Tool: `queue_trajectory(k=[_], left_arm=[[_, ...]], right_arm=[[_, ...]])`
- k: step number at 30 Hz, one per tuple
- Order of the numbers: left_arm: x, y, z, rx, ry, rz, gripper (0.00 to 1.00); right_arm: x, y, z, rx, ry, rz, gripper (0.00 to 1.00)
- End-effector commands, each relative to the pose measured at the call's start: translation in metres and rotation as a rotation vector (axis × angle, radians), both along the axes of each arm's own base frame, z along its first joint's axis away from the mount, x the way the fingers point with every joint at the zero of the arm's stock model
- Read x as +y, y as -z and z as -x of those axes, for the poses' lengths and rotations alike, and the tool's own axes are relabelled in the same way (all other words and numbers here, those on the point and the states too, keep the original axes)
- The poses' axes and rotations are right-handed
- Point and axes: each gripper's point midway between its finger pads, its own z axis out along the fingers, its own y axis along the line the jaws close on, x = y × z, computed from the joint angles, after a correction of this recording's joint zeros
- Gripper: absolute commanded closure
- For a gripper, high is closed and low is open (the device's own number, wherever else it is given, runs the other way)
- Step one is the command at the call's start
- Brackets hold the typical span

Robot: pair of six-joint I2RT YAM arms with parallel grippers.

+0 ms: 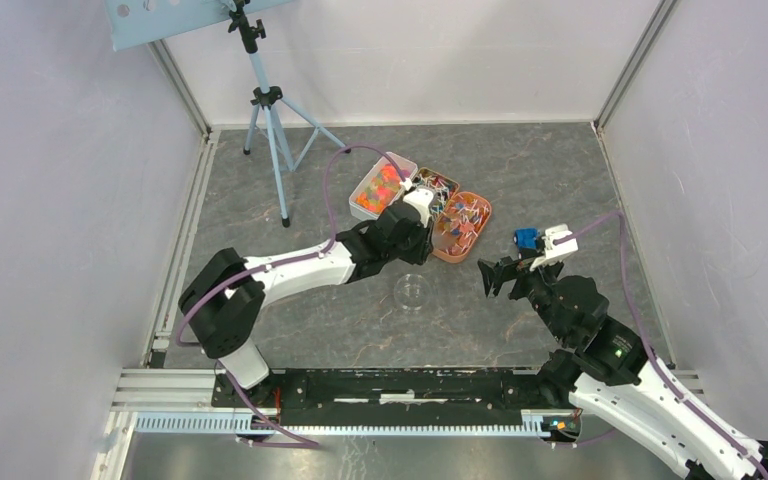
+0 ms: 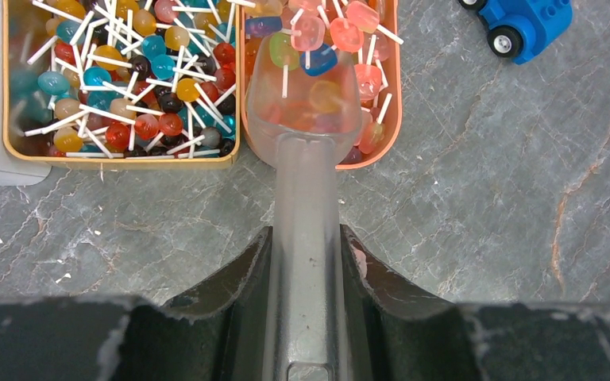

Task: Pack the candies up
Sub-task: Scoop the fake candies from the storage box.

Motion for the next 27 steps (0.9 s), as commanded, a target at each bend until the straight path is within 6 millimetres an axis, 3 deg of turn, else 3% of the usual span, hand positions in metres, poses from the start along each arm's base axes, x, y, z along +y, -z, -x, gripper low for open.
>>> queue_trajectory(k=[1,27], left_arm=[[0.002,-0.024,-0.008,-0.092,-0.024,0.071,0.98],[0.014,-0.059,-0.001,-0.295,0.003,0.231,0.98]], right_arm=[[0.002,-0.008,-0.002,-0.028,0.004,-0.033,0.02],[0.012,-0.006,-0.01,-0.024,-0.005,-0.025,0.02]])
